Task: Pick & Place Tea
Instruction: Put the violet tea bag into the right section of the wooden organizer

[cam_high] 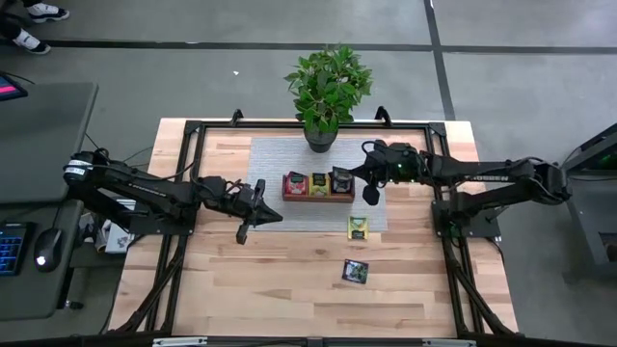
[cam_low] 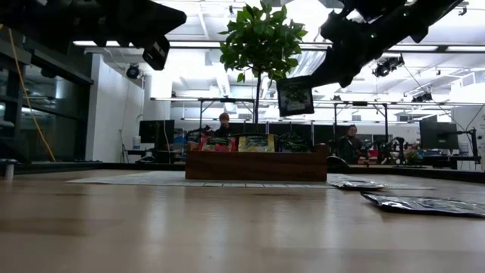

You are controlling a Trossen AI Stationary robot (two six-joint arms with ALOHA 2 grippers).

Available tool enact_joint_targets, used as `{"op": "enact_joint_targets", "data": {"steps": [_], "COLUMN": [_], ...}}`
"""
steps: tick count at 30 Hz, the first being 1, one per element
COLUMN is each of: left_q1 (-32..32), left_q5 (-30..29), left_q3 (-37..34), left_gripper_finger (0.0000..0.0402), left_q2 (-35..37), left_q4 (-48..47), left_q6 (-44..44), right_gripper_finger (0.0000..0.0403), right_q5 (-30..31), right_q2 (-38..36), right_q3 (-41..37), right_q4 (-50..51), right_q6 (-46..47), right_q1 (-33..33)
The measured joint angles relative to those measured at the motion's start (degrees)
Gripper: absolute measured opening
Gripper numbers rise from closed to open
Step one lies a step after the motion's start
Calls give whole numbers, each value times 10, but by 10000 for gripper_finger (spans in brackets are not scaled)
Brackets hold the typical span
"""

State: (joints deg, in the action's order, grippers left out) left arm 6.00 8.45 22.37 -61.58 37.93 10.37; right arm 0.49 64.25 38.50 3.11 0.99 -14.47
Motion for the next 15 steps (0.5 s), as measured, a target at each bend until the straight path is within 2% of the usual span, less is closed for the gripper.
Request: {"op": "enact_joint_targets", "data": {"steps": [6,15], "left_q1": [0,0], "left_q5": [0,0], "left_q3": [0,0], "left_gripper_finger": [1,1], "left_q2": [0,0], "left_q4": [0,-1], "left_q6": [0,-2], "right_gripper_finger": [0,0], "right_q5": [-21,-34], "right_q2": [10,87], "right_q3": [0,0], "right_q4": [-1,-39], "right_q6": [11,6], "right_q1": [-25,-30]}}
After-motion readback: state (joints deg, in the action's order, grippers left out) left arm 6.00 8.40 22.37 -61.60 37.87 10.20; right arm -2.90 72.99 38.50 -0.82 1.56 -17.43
